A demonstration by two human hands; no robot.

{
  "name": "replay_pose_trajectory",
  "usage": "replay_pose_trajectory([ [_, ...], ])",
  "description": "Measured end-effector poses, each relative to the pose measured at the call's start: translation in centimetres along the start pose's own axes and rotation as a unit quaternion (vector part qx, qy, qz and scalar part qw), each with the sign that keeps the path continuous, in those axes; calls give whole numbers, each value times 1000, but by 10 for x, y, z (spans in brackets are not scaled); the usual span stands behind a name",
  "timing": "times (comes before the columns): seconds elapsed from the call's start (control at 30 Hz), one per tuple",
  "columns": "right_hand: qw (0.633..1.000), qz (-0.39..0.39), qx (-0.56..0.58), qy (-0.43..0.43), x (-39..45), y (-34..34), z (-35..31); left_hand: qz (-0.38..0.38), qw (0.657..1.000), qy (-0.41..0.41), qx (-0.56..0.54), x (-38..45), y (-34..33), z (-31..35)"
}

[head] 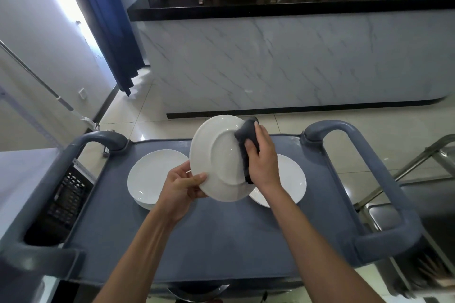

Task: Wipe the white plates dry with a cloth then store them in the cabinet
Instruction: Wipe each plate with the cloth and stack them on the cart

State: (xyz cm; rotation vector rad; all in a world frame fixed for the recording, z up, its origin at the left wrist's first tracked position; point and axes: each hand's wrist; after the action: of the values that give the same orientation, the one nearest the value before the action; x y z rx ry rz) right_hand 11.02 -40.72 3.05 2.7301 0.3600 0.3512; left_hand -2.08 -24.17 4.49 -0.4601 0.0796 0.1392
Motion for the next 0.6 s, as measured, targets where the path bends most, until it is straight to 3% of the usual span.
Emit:
replay_pose_trajectory([
  [0.6,983,-53,-136,115,3,-15,-22,-19,998,24,46,7,-4,3],
])
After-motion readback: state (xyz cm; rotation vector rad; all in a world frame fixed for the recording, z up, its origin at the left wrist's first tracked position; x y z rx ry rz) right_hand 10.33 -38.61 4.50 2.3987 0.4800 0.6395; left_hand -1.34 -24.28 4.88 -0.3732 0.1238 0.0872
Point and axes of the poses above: each hand's wrist, its own x-axis towards the middle knuckle, its own y-axis out of the back of the hand, z = x × y, and after that the axes turned 8 degrees about -z, right-handed
